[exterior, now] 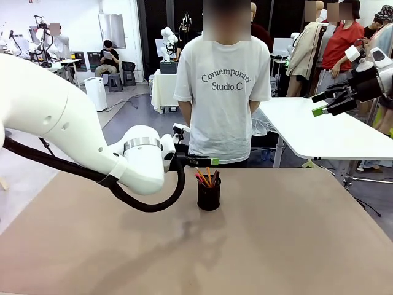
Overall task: Place the pens into the pen holder.
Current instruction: Pick up a writing instrument from the table and place it into the Pen holder.
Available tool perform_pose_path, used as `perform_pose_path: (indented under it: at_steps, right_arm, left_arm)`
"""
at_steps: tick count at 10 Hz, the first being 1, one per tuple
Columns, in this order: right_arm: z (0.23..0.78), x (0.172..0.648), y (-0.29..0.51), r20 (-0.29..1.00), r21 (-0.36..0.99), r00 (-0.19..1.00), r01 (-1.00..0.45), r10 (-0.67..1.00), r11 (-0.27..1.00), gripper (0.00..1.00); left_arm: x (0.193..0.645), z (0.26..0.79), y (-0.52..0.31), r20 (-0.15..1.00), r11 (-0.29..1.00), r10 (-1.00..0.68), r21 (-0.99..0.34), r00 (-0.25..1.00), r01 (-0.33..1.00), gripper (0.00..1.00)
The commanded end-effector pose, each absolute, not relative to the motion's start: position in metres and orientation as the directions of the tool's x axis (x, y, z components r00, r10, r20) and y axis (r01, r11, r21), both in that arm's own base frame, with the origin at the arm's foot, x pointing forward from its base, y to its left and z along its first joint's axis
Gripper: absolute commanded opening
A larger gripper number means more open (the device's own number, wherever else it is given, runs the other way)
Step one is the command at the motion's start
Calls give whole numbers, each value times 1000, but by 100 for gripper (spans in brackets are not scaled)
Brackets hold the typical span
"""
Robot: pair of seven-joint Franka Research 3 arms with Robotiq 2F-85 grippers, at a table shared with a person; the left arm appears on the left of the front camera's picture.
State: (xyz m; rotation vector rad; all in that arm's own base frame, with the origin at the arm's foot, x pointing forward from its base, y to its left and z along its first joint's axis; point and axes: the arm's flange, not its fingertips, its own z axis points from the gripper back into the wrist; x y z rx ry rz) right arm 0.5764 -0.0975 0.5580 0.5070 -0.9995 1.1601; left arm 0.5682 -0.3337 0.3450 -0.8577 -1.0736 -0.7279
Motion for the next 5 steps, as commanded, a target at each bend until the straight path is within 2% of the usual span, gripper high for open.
perform_pose_path:
  at_steps: [1,3,5]
  right_arm:
    - [562,577,-95,848,-132,84,-923,524,361,100]
    - [562,577,-95,848,-132,84,-923,524,361,100]
    - [562,577,-95,848,-132,84,-923,524,361,100]
  left_arm:
    - [563,357,-324,947,481,-100,-224,307,848,100]
    - [559,380,-313,949,473,-142,-186,283,861,100]
    - [550,407,-300,901,420,-266,-210,341,883,100]
